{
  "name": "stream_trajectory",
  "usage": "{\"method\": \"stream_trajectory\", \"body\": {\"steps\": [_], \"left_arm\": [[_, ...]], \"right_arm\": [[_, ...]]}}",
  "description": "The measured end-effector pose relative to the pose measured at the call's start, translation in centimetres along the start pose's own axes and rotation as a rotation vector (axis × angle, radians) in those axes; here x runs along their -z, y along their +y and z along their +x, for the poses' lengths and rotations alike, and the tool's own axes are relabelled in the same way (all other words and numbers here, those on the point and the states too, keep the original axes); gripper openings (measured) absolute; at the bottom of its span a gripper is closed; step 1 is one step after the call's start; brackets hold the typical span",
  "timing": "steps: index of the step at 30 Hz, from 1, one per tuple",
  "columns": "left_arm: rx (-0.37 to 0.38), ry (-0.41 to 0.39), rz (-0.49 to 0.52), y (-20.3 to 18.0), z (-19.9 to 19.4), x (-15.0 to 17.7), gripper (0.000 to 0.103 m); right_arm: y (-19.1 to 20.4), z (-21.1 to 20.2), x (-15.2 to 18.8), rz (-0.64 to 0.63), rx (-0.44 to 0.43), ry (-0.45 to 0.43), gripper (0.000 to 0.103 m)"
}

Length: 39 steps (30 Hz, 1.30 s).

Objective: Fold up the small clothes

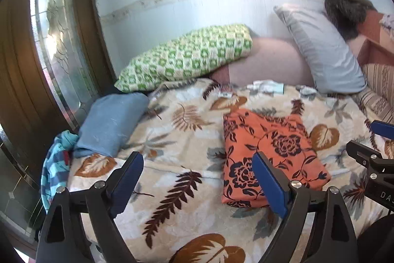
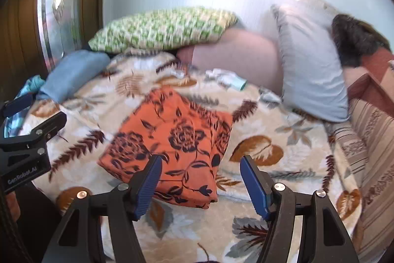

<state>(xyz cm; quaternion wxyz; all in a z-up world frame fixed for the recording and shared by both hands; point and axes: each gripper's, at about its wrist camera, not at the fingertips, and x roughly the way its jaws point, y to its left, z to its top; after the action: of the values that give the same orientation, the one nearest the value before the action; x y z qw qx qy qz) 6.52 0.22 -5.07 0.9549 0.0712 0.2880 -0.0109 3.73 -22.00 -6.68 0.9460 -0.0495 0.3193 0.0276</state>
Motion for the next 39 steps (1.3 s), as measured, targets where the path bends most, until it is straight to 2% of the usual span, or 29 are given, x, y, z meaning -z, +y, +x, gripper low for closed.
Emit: {"method": "stream_trajectory", "body": {"steps": [5, 11, 19, 27, 39], "left_arm": [[-0.007, -0.064, -0.031, 1.4, -4.3, -0.8, 0.09], [-0.013, -0.129, -0.044, 1.7, -8.3, -1.3, 0.098], [-0.015, -0.178, -0.062, 1.7, -11.8, -1.8, 0.099], [-0.044, -0.197, -0.062, 1.7, -12.9, -2.0, 0.101], [-0.067, -0.163, -0.069, 2.0, -12.0, -1.6, 0.101]], "right_arm": [[0.1, -4.6, -1.1, 0.038, 0.032, -0.084, 0.07], [-0.5, -9.3, -1.5, 0.102, 0.077, -0.167, 0.075], [-0.4, -11.9, -1.1, 0.115, 0.075, -0.195, 0.075], [-0.4, -13.2, -0.8, 0.129, 0.054, -0.217, 0.075], [-0.2, -13.7, -0.3, 0.134, 0.049, -0.22, 0.075]]}}
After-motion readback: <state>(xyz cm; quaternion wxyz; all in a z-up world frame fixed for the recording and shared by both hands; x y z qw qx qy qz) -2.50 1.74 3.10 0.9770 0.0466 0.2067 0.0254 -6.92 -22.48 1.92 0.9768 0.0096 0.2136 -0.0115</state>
